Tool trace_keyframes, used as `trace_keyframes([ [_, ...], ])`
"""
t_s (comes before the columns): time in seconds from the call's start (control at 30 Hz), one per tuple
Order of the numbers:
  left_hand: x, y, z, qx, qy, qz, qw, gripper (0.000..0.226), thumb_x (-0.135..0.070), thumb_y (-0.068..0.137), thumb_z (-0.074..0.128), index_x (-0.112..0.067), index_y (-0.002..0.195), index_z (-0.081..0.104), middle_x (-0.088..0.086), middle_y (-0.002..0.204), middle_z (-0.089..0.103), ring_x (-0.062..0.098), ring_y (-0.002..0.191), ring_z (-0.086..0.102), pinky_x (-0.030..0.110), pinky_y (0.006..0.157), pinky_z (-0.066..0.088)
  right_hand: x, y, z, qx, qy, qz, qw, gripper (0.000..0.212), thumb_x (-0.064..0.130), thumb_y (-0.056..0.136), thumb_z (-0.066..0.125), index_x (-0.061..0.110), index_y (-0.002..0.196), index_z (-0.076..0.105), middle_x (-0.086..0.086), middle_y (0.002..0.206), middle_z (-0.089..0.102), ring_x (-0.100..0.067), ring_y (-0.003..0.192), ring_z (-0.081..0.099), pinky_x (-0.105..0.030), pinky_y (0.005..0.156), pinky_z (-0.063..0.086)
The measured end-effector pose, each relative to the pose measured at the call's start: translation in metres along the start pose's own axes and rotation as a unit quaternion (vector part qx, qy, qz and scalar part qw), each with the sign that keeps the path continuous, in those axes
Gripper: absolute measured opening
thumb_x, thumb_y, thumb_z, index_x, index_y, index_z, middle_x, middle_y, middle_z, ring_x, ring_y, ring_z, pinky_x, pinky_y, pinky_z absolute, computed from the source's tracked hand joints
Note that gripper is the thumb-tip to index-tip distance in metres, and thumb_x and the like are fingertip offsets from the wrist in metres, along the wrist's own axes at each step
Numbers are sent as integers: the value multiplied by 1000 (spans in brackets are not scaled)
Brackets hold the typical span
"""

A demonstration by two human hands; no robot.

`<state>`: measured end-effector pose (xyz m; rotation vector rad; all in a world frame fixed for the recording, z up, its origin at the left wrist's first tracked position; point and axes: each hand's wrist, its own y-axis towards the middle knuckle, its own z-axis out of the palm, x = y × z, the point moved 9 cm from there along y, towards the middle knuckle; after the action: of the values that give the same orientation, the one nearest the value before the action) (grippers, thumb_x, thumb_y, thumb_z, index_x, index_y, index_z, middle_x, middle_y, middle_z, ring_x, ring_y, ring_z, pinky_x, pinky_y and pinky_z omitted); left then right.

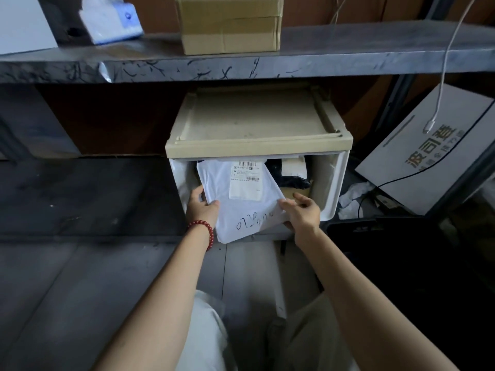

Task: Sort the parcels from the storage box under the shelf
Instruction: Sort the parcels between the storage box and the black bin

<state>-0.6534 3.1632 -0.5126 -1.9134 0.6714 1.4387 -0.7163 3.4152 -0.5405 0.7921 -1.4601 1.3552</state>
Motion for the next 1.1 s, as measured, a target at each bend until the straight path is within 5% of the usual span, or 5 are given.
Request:
trace_keyframes([
  [0.27, -4, -44, 7, 57, 64, 48, 995, 47, 6, 80, 63, -17, 119, 51, 4, 103, 59, 22, 93, 60, 43, 87, 53, 9, -22, -15, 116, -161, -64, 978, 37, 19, 86, 70, 12, 119, 54, -10, 109, 66, -27, 96, 65, -44, 88, 54],
  [0.43, -26, -73, 1, 24, 98, 162, 982, 53, 1, 73, 74, -23, 113, 48, -4, 99, 57, -1, 72, 54, 5, 55, 39, 23, -31, -32, 93, -100, -118, 984, 31, 5, 86, 65, 16, 108, 46, -6, 106, 62, -13, 78, 60, -35, 77, 53],
  [0.7, -17, -89, -2, 53, 68, 121, 989, 17, -12, 86, 66, -24, 98, 70, -4, 107, 69, 11, 98, 63, 15, 80, 46, 29, -42, -36, 166, -62, -87, 980, 42, 2, 93, 32, 19, 99, 70, -4, 118, 65, -22, 106, 61, -35, 94, 51],
  [0.8, -18, -94, -4, 61, 32, 114, 991, 12, -22, 88, 65, -30, 95, 70, -11, 107, 69, 7, 105, 61, 19, 86, 46, 34, -50, -36, 216, -54, -107, 969, 58, -14, 82, 25, 18, 105, 67, -8, 113, 67, -18, 92, 67, -26, 69, 57],
  [1.1, -35, -108, 6, 113, -20, 149, 982, 51, -65, 63, 71, -33, 103, 67, -14, 108, 69, 2, 108, 61, 30, 98, 47, 45, -49, -48, 147, -159, -211, 953, 14, 18, 88, 66, 25, 101, 67, -11, 121, 55, -20, 100, 58, -25, 86, 47],
])
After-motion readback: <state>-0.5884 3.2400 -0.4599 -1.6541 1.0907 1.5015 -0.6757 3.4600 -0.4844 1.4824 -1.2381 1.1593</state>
